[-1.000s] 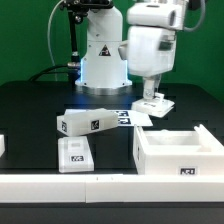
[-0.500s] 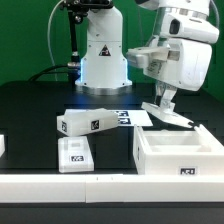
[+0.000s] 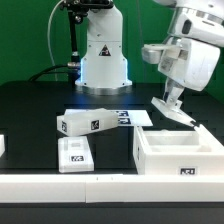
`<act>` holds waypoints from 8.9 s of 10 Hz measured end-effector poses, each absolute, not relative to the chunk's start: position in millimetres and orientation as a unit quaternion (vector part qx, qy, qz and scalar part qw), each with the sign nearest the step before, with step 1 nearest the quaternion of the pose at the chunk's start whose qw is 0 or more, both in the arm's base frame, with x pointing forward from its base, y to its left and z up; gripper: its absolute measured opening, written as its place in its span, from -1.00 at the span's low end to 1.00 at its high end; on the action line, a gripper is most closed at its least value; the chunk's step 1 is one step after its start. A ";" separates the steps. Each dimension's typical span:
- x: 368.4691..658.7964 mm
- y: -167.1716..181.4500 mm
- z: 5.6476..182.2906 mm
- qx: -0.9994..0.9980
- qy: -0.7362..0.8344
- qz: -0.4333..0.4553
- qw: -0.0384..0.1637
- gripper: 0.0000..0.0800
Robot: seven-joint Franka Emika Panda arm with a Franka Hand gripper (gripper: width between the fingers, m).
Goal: Assemble cabinet
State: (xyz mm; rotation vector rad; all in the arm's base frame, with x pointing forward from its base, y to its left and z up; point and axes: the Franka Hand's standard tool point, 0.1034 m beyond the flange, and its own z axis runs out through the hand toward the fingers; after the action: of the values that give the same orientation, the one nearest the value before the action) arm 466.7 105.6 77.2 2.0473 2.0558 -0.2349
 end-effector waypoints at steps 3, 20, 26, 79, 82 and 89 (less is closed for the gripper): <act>466.7 102.5 75.9 0.700 0.700 -0.081 0.115 -0.83; 470.8 110.9 74.7 0.726 0.665 -0.125 0.127 -0.83; 488.1 112.0 79.6 0.727 0.662 -0.126 0.135 -0.83; 479.9 105.3 71.6 0.704 0.682 -0.155 0.125 -0.83; 506.3 107.3 70.1 0.707 0.676 -0.153 0.138 -0.83; 523.1 100.3 70.8 0.708 0.673 -0.159 0.143 -0.83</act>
Offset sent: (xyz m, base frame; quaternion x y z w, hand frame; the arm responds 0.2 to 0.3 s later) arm 0.0000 0.0000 0.0000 0.0000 0.0000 0.0000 1.0000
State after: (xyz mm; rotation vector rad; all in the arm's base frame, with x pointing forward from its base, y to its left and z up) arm 523.1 100.3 70.8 2.0421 1.9403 -0.4592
